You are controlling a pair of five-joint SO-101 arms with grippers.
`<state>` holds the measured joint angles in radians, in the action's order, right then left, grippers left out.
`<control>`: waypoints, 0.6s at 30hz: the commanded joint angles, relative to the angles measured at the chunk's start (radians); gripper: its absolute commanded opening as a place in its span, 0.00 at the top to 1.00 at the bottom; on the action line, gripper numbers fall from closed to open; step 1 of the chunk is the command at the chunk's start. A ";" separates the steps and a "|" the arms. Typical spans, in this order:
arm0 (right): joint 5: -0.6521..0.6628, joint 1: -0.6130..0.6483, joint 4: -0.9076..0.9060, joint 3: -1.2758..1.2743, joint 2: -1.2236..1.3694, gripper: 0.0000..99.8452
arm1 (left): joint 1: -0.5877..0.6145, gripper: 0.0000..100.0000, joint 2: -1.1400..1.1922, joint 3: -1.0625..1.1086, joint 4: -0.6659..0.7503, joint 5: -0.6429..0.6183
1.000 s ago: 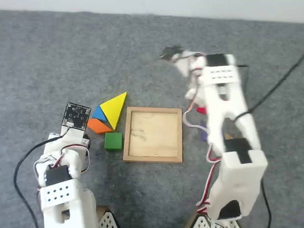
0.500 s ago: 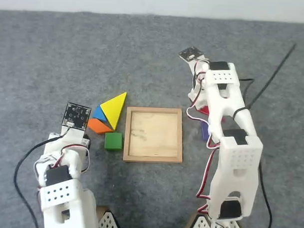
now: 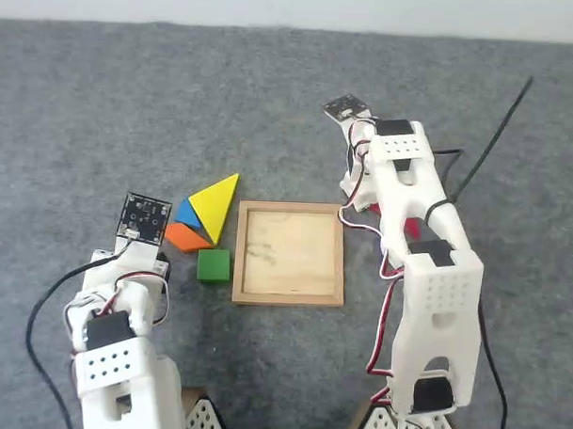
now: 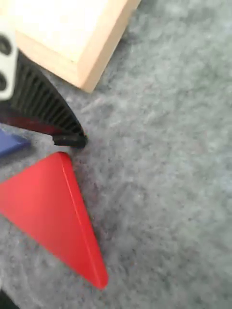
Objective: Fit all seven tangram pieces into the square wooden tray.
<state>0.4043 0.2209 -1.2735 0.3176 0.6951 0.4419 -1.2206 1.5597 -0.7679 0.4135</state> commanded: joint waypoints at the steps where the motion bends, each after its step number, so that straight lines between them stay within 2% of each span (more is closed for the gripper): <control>1: -0.017 0.004 -0.001 0.028 -0.001 0.48 | 0.002 0.82 -0.023 -0.010 0.026 0.009; 7: -0.169 -0.016 -0.042 0.029 0.005 0.48 | 0.002 0.82 -0.023 -0.010 0.026 0.009; 14: -0.198 -0.038 -0.051 0.051 0.008 0.49 | 0.002 0.82 -0.023 -0.010 0.025 0.009; 16: -0.193 -0.038 -0.051 0.051 0.010 0.52 | 0.002 0.82 -0.023 -0.010 0.025 0.009; 18: -0.192 -0.039 -0.051 0.051 0.010 0.60 | 0.002 0.82 -0.023 -0.010 0.025 0.009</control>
<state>0.2186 0.2102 -1.3073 0.3360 0.7027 0.4404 -1.2206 1.5597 -0.7679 0.4135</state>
